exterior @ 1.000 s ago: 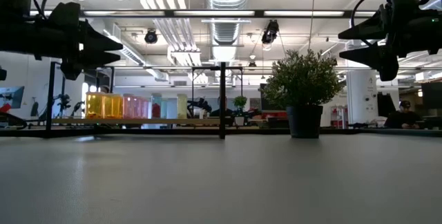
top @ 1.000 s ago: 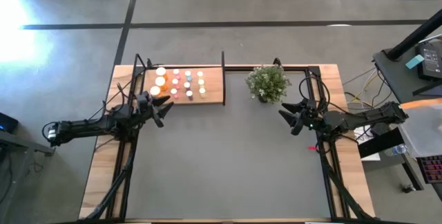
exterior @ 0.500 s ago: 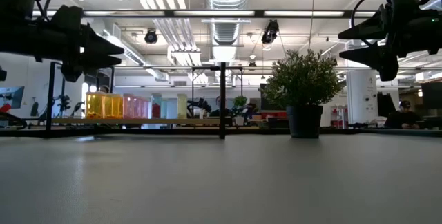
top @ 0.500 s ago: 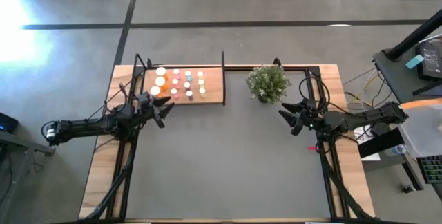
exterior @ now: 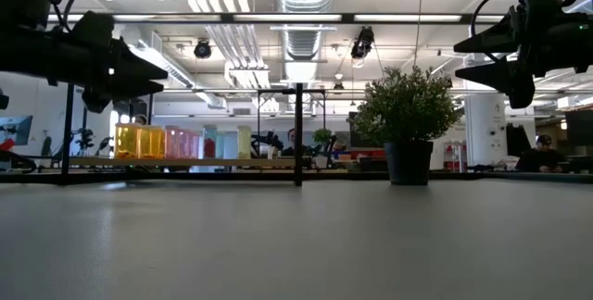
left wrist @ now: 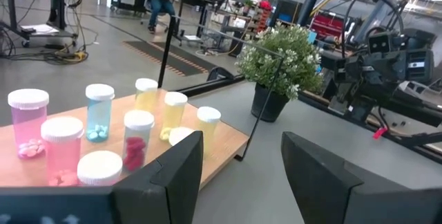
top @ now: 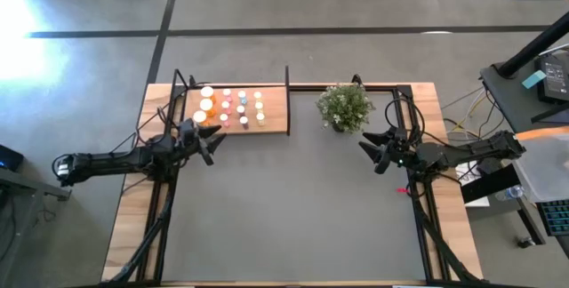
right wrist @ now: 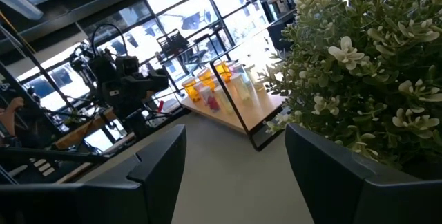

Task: Pick and place medicine bottles onto shelf by color
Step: Return to Home Position

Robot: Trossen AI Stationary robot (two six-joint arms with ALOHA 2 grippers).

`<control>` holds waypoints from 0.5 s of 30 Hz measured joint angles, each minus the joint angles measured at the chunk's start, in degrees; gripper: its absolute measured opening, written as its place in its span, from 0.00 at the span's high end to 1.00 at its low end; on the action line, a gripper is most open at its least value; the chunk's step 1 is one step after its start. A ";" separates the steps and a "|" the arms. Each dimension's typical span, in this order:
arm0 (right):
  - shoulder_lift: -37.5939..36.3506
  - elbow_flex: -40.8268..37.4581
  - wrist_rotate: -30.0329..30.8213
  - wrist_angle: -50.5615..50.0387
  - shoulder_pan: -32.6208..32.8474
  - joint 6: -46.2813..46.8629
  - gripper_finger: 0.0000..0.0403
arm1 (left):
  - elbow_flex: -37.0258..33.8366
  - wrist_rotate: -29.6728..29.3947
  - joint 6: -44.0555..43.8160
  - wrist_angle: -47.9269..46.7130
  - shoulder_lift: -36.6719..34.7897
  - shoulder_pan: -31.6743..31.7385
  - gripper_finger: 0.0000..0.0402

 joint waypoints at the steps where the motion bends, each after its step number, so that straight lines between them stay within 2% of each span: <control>1: 0.00 0.00 0.00 0.00 -0.01 0.00 0.41 | -0.02 0.00 0.00 0.00 0.20 0.00 0.55; 15: 0.00 0.00 0.00 0.00 -0.02 0.00 0.41 | -0.02 0.00 0.00 0.00 2.36 0.00 0.55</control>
